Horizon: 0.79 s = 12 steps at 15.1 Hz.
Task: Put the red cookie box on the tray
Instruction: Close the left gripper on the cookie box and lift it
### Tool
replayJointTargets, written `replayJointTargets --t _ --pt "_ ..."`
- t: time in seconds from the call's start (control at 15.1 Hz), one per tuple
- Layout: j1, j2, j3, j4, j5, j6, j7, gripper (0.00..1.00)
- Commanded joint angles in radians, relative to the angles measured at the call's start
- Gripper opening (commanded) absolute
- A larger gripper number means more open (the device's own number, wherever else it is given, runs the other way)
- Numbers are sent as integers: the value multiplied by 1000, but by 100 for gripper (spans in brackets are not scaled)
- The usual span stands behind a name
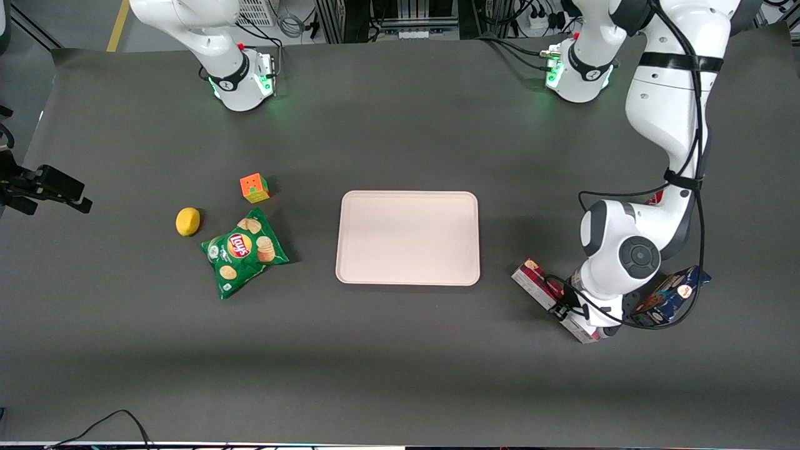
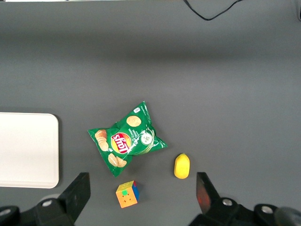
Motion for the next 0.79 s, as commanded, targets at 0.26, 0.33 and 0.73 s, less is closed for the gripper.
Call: replayJointTargets --t 0.26,0.33,0.73 --pt "-15 -16 21 74 18 -100 -14 10" --pt "-16 -26 23 96 20 -149 3 9" --pt "-45 -179 35 104 24 -290 233 9"
